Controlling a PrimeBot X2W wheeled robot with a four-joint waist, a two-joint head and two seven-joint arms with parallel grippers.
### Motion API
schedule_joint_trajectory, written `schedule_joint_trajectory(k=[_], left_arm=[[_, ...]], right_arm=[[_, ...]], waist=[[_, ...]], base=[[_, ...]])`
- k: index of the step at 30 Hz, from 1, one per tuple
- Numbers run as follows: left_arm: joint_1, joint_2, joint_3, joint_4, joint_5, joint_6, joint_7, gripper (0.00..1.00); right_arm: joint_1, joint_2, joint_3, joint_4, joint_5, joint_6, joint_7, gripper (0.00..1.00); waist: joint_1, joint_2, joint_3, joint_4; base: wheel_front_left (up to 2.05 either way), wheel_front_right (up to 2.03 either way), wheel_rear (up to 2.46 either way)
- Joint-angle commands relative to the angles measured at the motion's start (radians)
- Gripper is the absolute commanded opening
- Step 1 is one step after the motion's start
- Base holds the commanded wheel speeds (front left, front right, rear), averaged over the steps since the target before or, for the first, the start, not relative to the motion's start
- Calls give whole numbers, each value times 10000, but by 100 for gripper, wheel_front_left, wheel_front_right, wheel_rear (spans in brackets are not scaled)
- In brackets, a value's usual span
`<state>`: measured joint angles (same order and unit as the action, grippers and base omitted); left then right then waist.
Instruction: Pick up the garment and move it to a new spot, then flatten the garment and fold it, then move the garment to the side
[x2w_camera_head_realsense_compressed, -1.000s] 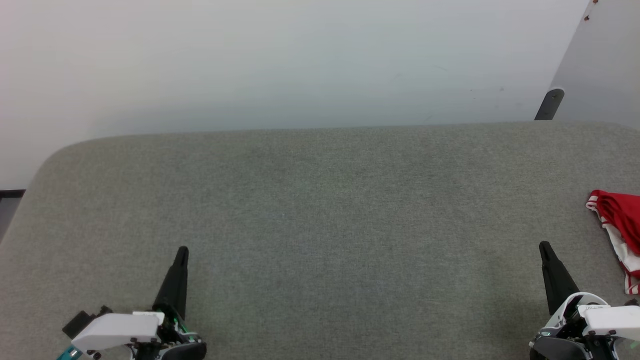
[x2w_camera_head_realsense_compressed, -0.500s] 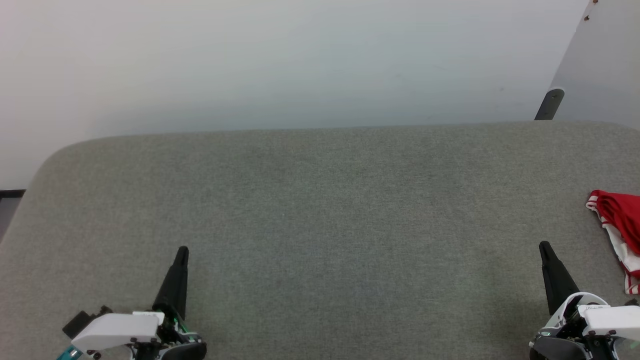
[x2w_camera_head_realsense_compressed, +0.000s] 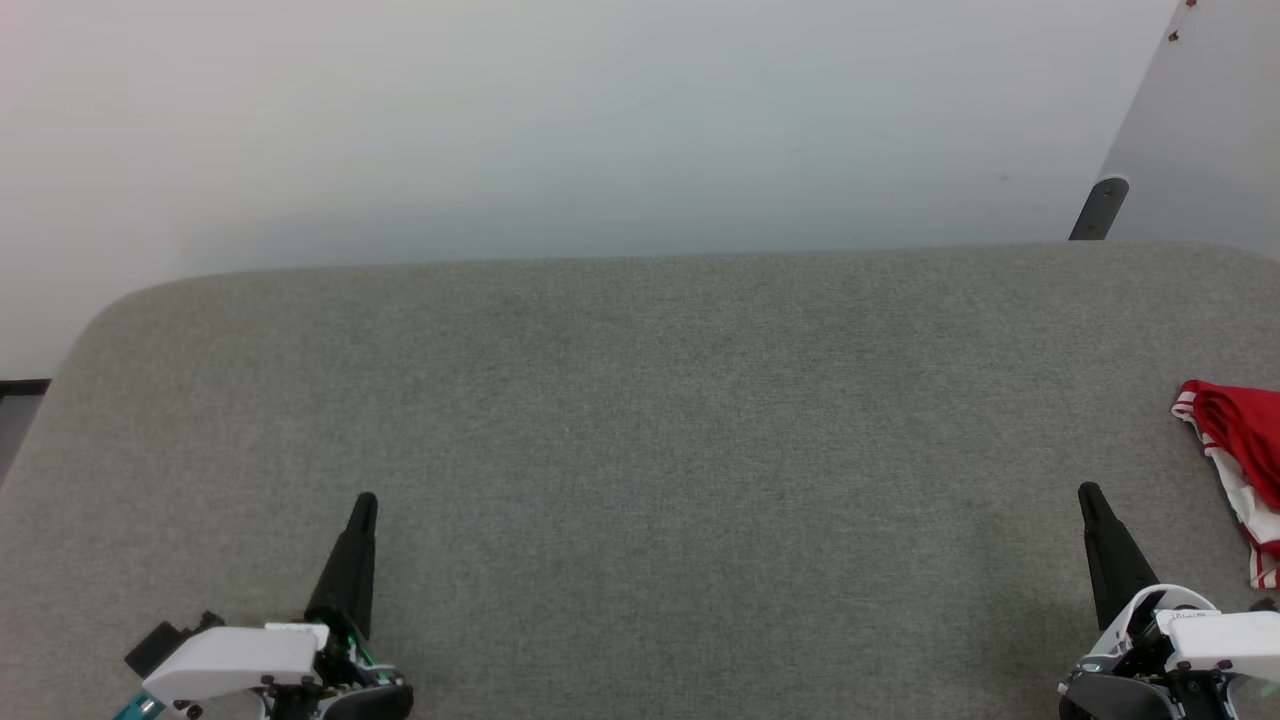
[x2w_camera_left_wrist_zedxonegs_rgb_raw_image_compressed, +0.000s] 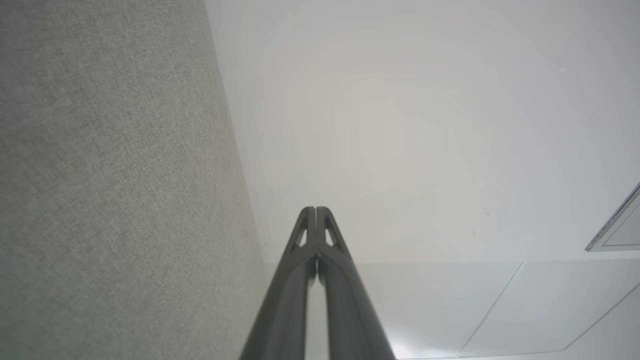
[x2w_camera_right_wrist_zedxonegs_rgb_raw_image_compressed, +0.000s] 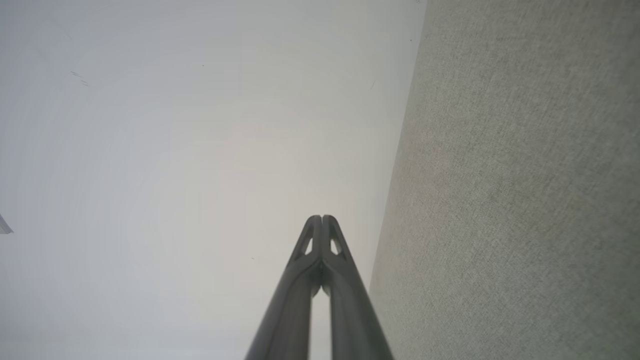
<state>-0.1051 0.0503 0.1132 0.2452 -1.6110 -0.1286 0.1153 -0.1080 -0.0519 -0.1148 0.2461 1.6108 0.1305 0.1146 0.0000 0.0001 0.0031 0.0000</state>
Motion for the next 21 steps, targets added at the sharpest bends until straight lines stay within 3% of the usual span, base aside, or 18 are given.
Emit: schedule_joint_trajectory(k=[1, 21], left_arm=[[-93, -12, 18, 11, -35, -40, 12, 0], [-93, -10, 17, 11, -36, -40, 11, 0]], right_arm=[[-27, 38, 9, 0, 41, 4, 3, 0], [-27, 37, 9, -1, 42, 4, 2, 0]], waist=[[0, -1, 0, 0], [0, -1, 0, 0]], base=[[0, 0, 0], [0, 0, 0]])
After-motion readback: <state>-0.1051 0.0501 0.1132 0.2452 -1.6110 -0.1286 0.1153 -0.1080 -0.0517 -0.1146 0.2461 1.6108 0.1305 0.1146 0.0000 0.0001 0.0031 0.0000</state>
